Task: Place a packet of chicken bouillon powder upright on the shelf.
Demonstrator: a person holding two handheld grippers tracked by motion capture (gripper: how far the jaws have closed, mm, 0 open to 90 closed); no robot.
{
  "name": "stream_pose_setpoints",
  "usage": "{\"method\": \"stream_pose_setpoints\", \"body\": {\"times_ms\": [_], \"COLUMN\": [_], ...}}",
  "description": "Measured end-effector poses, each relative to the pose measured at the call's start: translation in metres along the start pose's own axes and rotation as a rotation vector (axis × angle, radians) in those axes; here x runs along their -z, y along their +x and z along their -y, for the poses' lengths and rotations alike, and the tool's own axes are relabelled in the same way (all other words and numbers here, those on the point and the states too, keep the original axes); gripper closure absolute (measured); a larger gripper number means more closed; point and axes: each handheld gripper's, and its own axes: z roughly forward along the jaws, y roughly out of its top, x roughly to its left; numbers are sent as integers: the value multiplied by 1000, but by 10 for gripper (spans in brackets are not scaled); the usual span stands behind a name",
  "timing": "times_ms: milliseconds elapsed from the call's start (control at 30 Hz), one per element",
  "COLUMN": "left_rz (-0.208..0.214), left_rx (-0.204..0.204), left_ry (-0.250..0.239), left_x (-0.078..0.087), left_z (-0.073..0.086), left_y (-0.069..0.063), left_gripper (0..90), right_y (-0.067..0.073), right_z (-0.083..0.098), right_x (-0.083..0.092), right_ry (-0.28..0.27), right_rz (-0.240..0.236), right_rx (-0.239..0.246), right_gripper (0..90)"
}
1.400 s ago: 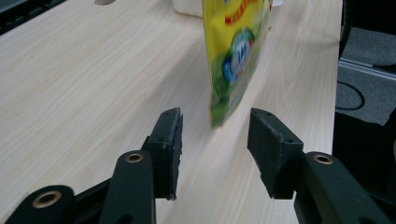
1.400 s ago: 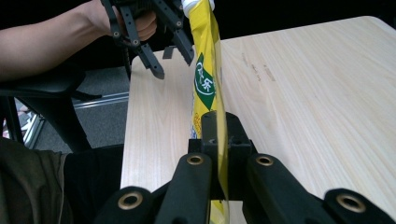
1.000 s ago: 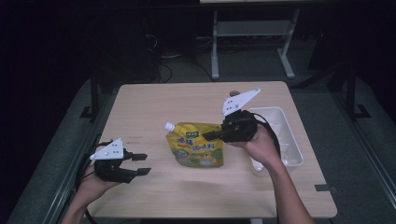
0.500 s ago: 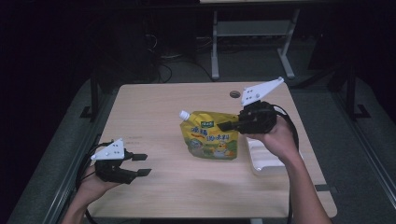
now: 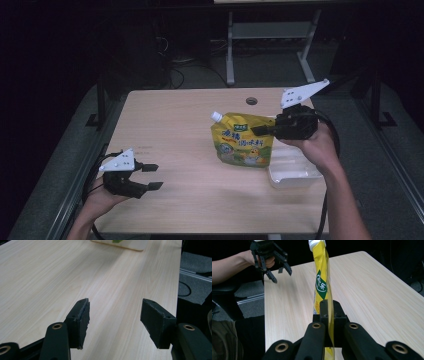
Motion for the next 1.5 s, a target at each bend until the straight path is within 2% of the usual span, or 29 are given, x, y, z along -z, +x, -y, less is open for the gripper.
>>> {"method": "stream_pose_setpoints", "body": {"times_ms": [533, 1167, 1500], "left_rz": [12, 17, 17], "left_rx": [5, 15, 18], "left_ry": [16, 28, 31], "left_x": [-4, -6, -6], "left_z": [2, 4, 4], "left_y": [1, 1, 3], "left_gripper": [380, 360, 361], "right_y": [-11, -21, -24], "right_z": [20, 59, 73], "right_x": [34, 73, 87], "right_ry": [-28, -27, -38], "right_rz": [33, 114, 158], "right_rx": [-44, -114, -139], "right_gripper": [898, 898, 897]}}
